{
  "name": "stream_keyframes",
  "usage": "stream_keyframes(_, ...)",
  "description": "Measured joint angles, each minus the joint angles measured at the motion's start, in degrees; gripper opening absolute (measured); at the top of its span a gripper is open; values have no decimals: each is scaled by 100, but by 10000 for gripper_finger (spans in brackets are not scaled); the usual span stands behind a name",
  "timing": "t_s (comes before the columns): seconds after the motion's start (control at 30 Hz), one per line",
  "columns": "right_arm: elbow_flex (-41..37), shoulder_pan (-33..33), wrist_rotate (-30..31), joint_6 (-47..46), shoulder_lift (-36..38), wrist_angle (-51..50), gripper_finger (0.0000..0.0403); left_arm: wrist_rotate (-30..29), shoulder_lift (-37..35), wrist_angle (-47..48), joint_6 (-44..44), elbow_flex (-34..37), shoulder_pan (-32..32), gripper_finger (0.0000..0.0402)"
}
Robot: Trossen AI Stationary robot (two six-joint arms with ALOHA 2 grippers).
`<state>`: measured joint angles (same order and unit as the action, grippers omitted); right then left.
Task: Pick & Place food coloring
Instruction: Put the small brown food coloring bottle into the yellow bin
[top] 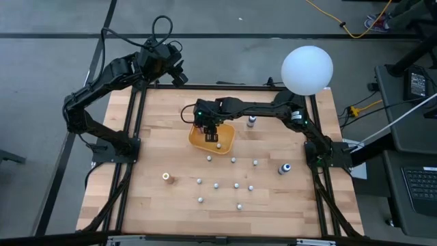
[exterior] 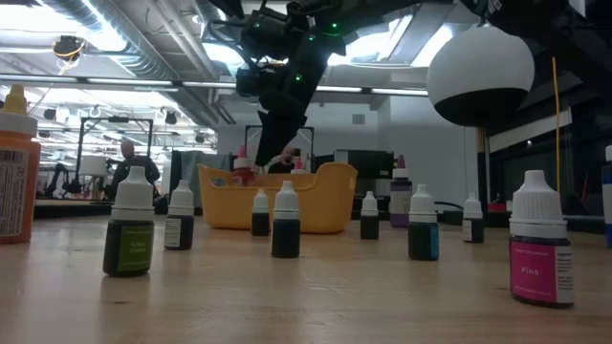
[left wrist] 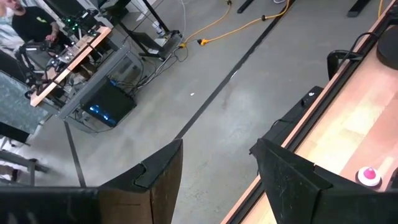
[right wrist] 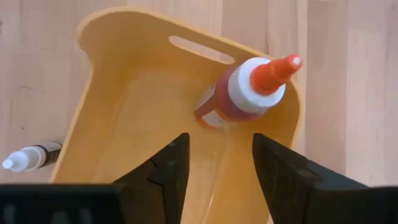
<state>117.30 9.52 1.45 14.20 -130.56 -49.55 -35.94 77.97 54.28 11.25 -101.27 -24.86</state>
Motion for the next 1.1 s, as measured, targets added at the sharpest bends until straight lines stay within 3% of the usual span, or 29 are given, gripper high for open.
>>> stream_keyframes(0.27, 32, 0, 0, -155, 13, -71, 176, 0, 0, 0, 58, 0, -1, 198)
stream_keyframes(0.43, 564, -2, 78, -199, 37, -717, 177, -2, 0, 0, 276, 0, 42, 198)
stream_keyframes(0.63, 1485, 62, 707, -451, 60, -1885, 177, -262, -26, 1, 546, 2, 184, 198)
stream_keyframes(0.73, 1563, 148, 715, -605, 240, -2281, 177, -286, -61, 100, 447, 2, 279, 198)
stream_keyframes(0.9, 554, 323, 715, -799, 1169, -2143, 177, 703, -67, 1140, 48, 13, 598, 198)
stream_keyframes(1.1, -2088, 339, 717, -468, 3249, -260, 177, 1548, -44, 1666, -570, 593, 1438, 198)
